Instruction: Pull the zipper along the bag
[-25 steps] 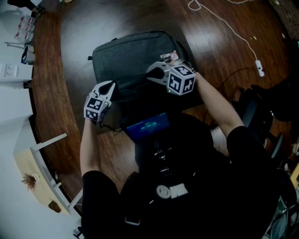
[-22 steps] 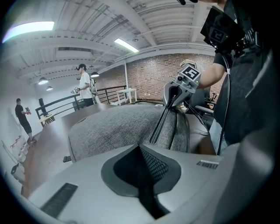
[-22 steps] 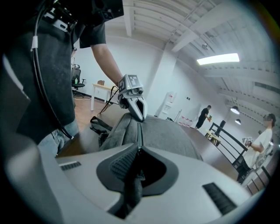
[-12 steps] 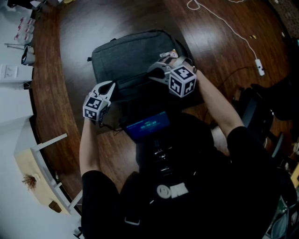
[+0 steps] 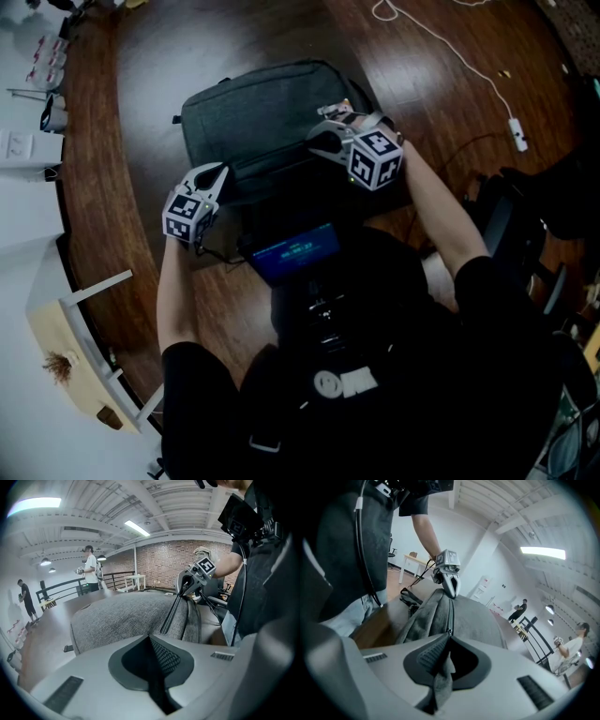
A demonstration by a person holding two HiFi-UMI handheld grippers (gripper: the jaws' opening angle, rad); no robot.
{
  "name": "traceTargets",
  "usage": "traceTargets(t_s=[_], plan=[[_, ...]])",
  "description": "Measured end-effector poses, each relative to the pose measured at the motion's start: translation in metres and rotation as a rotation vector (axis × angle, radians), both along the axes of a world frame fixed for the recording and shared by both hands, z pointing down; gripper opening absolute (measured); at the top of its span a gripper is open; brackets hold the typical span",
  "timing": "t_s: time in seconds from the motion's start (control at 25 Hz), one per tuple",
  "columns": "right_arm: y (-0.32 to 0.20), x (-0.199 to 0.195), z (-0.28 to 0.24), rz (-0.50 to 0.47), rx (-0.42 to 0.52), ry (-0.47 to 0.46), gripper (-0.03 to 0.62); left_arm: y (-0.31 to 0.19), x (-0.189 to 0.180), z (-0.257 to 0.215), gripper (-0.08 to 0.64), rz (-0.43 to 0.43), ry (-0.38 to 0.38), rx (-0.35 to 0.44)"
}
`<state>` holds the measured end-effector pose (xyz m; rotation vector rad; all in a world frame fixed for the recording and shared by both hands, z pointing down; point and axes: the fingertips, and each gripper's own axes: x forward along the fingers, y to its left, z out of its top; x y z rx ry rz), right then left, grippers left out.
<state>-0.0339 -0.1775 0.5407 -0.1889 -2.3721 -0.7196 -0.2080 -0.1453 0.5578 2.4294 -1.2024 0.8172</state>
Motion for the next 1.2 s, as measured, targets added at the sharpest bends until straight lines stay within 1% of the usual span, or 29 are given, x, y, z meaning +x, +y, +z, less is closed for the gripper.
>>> traceTargets(t_s=[0.28, 0.4, 0.64, 0.72, 0.8, 0.88, 1.0, 1.12, 1.16, 1.2], plan=[[-0.007, 0.008, -0.001, 0.037, -0.027, -0.004, 0.025, -0.003, -0.001, -0.001, 0.005, -0.003, -0.008, 0.007], [-0.012, 0.011, 0.005, 0.060, -0.044, 0.011, 0.025, -0.005, -0.001, -0.003, 0.005, -0.006, -0.010, 0.008], [-0.020, 0.017, 0.012, 0.096, -0.049, 0.035, 0.024, -0.007, -0.006, -0.002, 0.005, -0.014, -0.008, 0.008], [-0.021, 0.013, 0.013, 0.110, -0.067, 0.038, 0.023, -0.008, -0.011, -0.001, 0.005, -0.022, -0.010, 0.012], [-0.021, 0.012, 0.012, 0.138, -0.107, 0.034, 0.026, -0.009, -0.015, 0.001, 0.005, -0.028, -0.014, 0.018], [-0.022, 0.013, 0.010, 0.162, -0.123, 0.016, 0.035, -0.011, -0.018, 0.001, 0.005, -0.039, -0.020, 0.027], [-0.022, 0.009, 0.002, 0.170, -0.106, -0.024, 0.037, -0.016, -0.023, -0.003, 0.005, -0.072, -0.045, 0.049], [-0.028, 0.014, 0.003, 0.189, -0.092, -0.032, 0.038, -0.019, -0.024, -0.003, 0.005, -0.108, -0.074, 0.063], [-0.031, 0.019, 0.006, 0.206, -0.092, -0.032, 0.015, -0.021, -0.025, -0.003, 0.005, -0.117, -0.078, 0.065], [-0.036, 0.027, 0.009, 0.234, -0.100, -0.033, 0.015, -0.022, -0.026, -0.003, 0.005, -0.125, -0.081, 0.065]])
